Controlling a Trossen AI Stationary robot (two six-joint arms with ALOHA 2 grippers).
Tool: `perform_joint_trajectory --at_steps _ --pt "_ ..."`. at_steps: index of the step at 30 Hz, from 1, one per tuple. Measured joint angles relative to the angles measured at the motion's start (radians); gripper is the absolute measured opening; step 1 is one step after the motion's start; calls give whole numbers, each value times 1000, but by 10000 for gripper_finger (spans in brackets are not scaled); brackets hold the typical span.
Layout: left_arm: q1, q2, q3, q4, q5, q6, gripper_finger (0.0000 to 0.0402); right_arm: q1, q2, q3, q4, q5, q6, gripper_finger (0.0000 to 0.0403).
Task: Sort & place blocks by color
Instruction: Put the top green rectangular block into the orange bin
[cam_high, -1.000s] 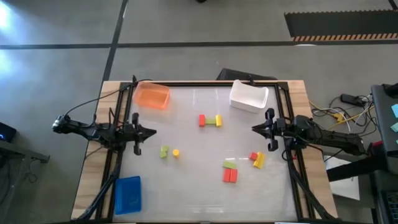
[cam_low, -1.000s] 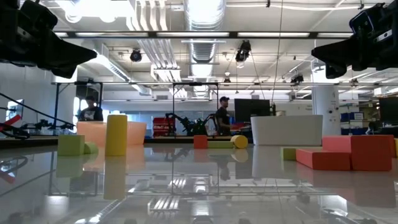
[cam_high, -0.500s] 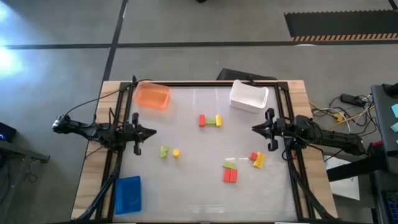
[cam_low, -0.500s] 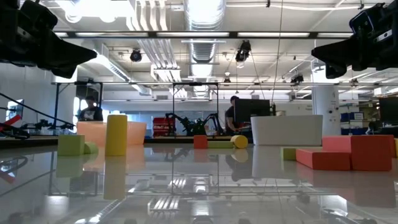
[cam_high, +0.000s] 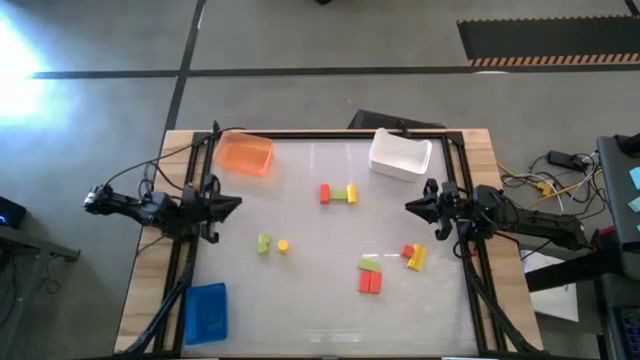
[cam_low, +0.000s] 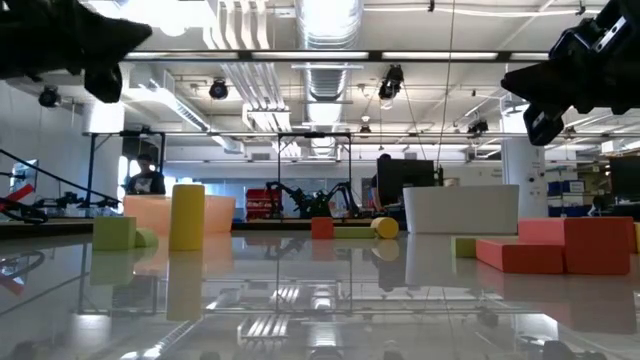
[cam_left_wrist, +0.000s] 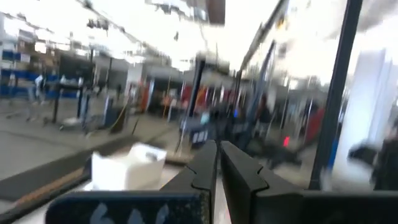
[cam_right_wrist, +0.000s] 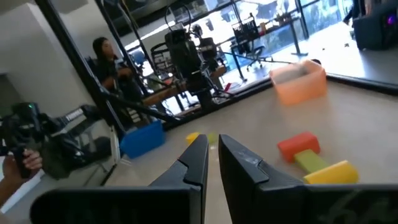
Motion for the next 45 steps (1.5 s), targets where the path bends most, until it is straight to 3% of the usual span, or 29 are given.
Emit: perform_joint_trajectory --at_steps 6,12,19,25,35,45 --pt "0 -1 0 172 0 7 6 0 0 0 12 65 -59 29" --pt "0 -1 1 213 0 7 6 0 0 0 41 108 -90 29" --pt "0 10 1 226 0 16 6 0 30 0 253 152 -220 29" --pt "0 76 -5 433 0 40 6 0 120 0 487 150 -335 28" --pt "1 299 0 887 -107 368 6 0 352 84 642 160 -418 28" --pt "1 415 0 968 -108 547 6 -2 546 215 639 259 -436 28"
